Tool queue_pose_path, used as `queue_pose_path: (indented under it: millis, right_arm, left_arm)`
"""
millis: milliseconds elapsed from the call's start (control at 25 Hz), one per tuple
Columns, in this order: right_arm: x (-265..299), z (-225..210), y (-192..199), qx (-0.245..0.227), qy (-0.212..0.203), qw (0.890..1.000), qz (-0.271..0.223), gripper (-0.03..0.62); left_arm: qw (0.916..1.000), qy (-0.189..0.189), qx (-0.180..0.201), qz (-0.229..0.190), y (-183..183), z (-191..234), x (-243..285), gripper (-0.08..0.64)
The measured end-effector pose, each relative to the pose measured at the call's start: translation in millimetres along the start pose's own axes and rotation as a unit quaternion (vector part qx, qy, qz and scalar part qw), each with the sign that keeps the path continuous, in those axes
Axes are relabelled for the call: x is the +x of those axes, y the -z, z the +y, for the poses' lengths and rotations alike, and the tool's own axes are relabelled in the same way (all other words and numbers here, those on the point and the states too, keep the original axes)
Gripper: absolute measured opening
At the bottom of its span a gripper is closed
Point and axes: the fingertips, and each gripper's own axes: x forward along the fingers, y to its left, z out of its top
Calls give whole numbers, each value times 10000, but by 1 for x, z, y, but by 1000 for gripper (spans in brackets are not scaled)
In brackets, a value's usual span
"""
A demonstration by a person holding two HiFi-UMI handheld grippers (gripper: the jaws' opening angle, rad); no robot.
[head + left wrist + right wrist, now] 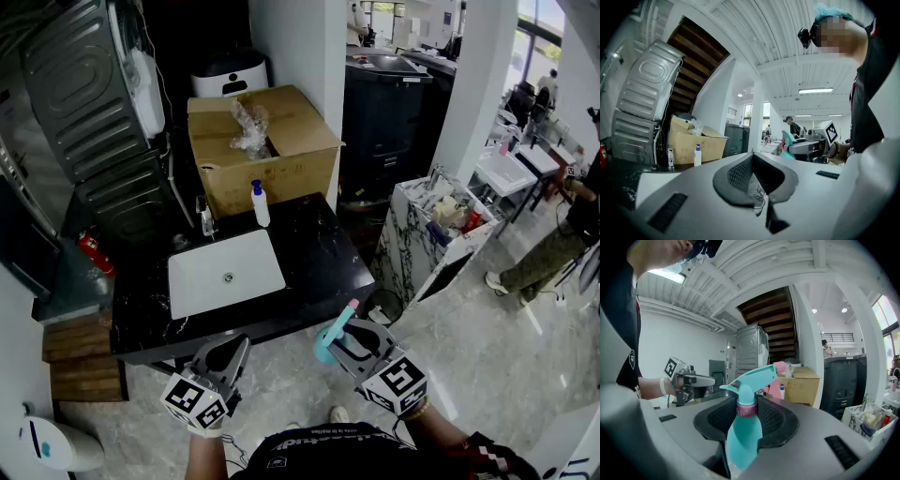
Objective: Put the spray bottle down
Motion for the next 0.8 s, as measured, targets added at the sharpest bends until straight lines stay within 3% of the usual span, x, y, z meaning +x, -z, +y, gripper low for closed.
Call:
queue_pose_path:
  millis: [640, 800]
  right_arm:
    - [-17, 2, -3, -75, 97, 9999, -19, 166]
    - [-22, -2, -4, 93, 38, 9999, -93, 163]
  left_arm:
    - [9998, 117, -112, -62, -2, -16, 1, 15]
    - [9998, 139, -137, -55, -2, -21, 6, 15]
